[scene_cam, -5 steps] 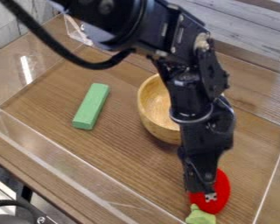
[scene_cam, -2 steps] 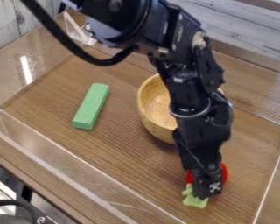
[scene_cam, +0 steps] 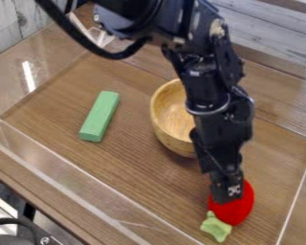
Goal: Move the red object to the right side of the table
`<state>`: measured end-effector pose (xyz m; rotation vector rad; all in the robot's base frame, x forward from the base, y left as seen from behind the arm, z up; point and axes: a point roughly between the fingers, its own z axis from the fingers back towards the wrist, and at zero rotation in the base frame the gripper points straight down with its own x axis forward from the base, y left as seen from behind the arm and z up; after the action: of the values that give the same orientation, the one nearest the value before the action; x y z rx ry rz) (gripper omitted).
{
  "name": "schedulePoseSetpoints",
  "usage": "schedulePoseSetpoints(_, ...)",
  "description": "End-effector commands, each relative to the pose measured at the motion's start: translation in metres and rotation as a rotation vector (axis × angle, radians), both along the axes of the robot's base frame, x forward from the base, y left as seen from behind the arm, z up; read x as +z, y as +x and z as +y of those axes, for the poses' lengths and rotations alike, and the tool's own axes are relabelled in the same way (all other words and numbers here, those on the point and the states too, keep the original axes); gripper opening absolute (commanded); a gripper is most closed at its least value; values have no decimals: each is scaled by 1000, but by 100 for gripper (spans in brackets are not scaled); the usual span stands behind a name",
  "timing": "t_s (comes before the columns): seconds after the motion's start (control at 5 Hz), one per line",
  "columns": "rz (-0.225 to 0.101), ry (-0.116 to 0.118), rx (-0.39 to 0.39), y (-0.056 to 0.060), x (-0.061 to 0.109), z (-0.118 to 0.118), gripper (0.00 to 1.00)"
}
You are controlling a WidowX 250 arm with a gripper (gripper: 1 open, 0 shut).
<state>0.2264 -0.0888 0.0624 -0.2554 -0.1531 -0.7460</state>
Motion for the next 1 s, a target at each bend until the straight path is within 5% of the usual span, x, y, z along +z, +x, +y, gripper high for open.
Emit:
schedulePoseSetpoints(0.0, -87, 3, 48, 18, 35, 2, 100)
schedulePoseSetpoints(0.4, -122, 54, 334, 39, 70, 42, 100)
schedulePoseSetpoints(0.8, -104, 122, 700, 42, 76, 86, 100)
